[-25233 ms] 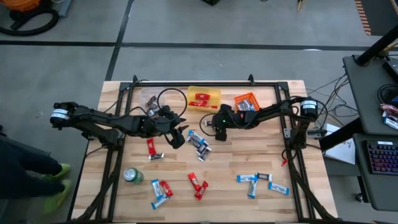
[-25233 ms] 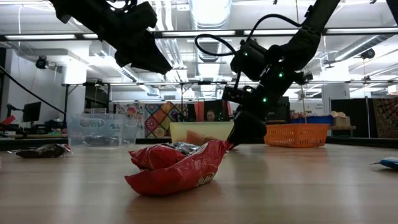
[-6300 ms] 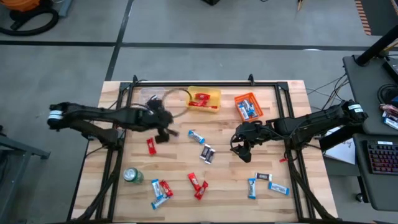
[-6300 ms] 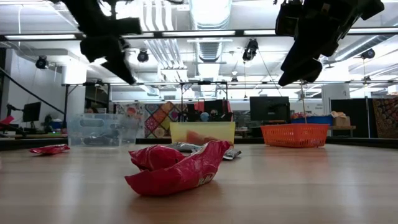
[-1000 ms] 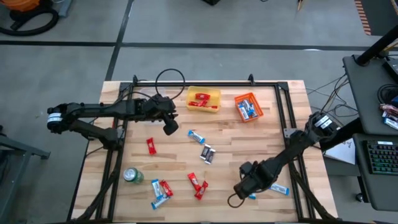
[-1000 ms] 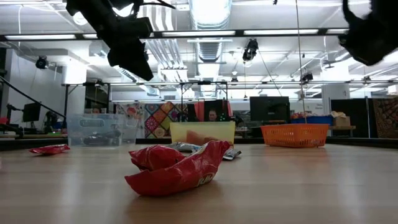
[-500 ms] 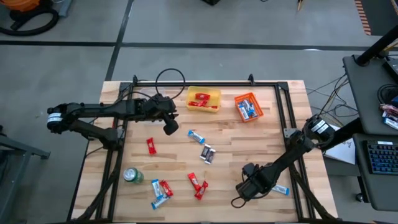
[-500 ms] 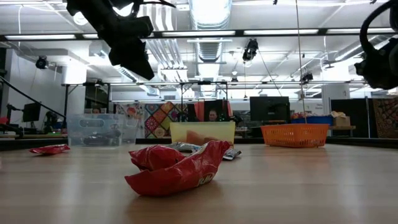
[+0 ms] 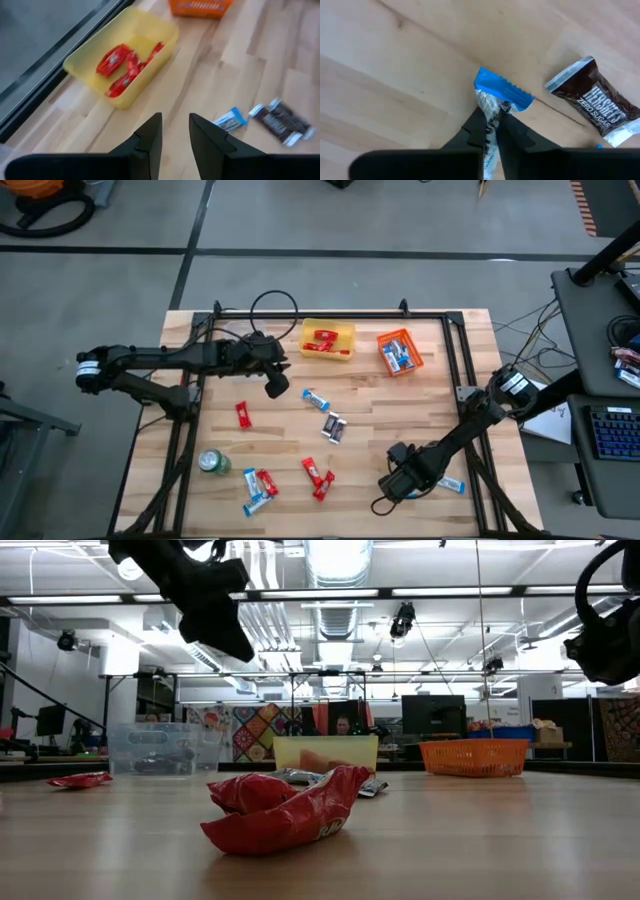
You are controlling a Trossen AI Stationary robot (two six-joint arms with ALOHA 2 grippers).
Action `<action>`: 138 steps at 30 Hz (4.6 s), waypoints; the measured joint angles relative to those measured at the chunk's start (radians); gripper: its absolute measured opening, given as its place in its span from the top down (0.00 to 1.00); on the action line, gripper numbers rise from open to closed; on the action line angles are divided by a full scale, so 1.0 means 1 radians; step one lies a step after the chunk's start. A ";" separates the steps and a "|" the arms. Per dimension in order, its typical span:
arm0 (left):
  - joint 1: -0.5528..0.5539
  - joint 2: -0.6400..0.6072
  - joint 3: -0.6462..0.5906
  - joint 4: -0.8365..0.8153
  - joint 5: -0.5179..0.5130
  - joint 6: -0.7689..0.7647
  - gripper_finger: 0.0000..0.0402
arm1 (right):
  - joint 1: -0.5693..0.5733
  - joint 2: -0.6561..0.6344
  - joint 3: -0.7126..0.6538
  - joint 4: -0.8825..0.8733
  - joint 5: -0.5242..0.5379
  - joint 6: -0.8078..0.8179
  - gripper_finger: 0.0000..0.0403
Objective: Sort candy
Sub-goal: Put the white chocolate bar into the orange bin
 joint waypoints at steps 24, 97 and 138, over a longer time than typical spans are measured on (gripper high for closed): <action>-0.274 0.009 -0.039 0.208 0.002 -0.079 0.80 | -0.620 -0.380 0.015 -0.294 0.581 -0.917 0.96; -0.128 0.552 -0.034 0.400 0.038 0.442 0.59 | -0.420 -0.500 -0.202 0.471 0.366 -1.323 0.63; -0.118 0.551 -0.039 0.651 0.519 0.091 0.99 | -0.397 -0.236 -0.346 0.969 0.449 -1.649 0.63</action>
